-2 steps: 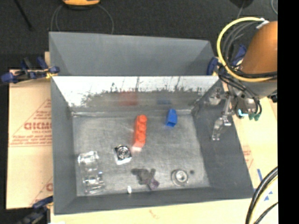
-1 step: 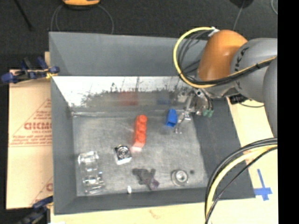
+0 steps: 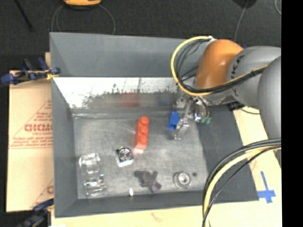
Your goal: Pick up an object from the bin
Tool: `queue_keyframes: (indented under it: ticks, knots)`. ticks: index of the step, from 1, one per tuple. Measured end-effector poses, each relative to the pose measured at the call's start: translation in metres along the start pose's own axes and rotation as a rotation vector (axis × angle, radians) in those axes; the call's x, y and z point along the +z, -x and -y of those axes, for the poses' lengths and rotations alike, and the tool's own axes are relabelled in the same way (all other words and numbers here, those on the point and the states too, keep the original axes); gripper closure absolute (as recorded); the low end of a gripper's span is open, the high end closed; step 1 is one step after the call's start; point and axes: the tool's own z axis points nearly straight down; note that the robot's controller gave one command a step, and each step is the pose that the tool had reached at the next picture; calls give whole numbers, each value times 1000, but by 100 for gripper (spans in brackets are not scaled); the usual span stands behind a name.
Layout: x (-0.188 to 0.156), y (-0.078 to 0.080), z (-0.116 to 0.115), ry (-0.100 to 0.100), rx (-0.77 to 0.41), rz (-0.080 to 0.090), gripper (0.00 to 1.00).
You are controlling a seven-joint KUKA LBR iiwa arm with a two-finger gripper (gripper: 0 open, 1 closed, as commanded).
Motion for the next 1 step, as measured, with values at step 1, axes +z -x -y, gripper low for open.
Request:
queue_keyframes:
  ticks: [1]
  knots:
    - [2, 0, 0, 0, -4, -2, 100]
